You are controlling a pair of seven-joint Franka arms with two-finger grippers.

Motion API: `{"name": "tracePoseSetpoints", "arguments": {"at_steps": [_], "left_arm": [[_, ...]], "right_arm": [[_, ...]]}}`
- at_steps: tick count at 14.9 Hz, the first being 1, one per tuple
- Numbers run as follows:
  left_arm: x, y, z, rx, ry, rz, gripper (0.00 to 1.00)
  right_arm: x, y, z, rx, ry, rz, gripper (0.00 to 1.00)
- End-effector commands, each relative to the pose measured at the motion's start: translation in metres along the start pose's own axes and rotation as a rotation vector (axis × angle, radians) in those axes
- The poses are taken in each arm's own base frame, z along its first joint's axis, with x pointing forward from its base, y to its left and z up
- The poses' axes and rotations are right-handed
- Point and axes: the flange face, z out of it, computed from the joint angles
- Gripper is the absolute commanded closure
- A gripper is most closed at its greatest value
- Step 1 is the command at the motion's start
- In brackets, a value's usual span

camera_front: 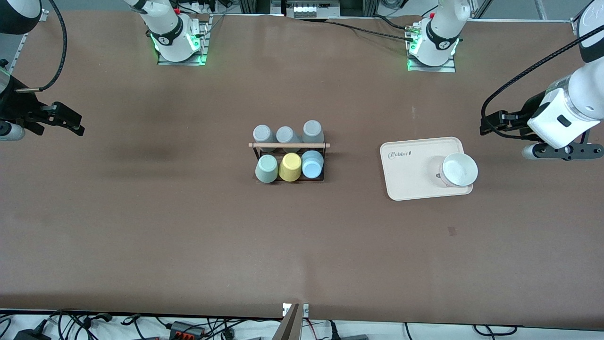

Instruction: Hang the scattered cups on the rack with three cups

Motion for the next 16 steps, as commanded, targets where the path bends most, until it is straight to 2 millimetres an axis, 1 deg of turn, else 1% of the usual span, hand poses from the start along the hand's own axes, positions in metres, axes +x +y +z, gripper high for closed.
{"name": "tracePoseSetpoints", "arguments": {"at_steps": [1, 8, 14, 16], "left_arm": [[-0.0093, -0.0008, -0.0021, -0.014, -0.003, 0.019, 0.00], [-0.0092, -0.0016, -0.0028, -0.015, -0.001, 0.017, 0.00], [-0.0093, -0.0008, -0.0028, -0.015, -0.001, 0.019, 0.00], [-0.0093, -0.0008, -0.0028, -0.015, -0.001, 0.019, 0.00]], "right_arm": [[-0.0022, 0.0014, -0.0046, 0.013, -0.001, -0.011, 0.00], [-0.0038, 0.0033, -0.0074, 0.011, 0.003, -0.007, 0.00], [-0.0048, 0.0017, -0.0041, 0.020, -0.012, 0.001, 0.00], [-0.0060, 0.0016, -0.0067, 0.020, -0.014, -0.006, 0.00]]}}
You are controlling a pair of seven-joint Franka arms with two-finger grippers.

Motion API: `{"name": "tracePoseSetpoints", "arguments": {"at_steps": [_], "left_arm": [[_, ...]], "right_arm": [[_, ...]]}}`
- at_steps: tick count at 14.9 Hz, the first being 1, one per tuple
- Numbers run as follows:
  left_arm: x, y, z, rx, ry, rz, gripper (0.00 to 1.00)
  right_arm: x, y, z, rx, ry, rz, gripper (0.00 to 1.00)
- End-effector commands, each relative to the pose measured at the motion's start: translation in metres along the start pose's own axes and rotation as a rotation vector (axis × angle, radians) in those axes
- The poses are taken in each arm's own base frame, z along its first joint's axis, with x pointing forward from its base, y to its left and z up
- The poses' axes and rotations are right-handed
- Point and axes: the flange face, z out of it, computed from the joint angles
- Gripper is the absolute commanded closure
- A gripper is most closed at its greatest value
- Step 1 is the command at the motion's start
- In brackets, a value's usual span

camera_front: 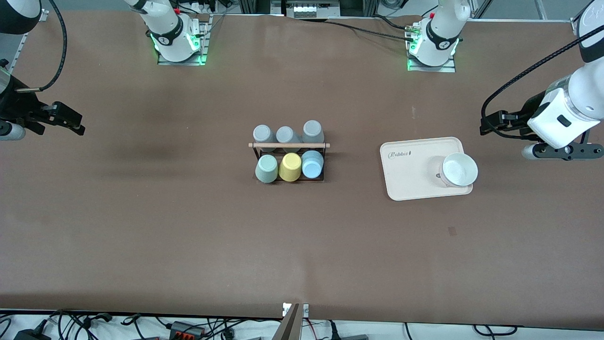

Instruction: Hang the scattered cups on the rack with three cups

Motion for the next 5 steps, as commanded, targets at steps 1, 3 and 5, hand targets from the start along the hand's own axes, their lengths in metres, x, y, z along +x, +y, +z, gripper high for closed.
{"name": "tracePoseSetpoints", "arguments": {"at_steps": [1, 3, 5], "left_arm": [[-0.0093, -0.0008, -0.0027, -0.014, -0.001, 0.019, 0.00], [-0.0094, 0.0000, -0.0020, -0.014, -0.003, 0.020, 0.00], [-0.0086, -0.0017, -0.0013, -0.014, -0.004, 0.017, 0.00]], "right_arm": [[-0.0062, 0.0018, -0.0065, 0.017, -0.015, -0.011, 0.00], [-0.0063, 0.0018, -0.0064, 0.017, -0.016, -0.013, 0.00], [-0.0062, 0.0019, -0.0065, 0.015, -0.015, -0.014, 0.00]]}}
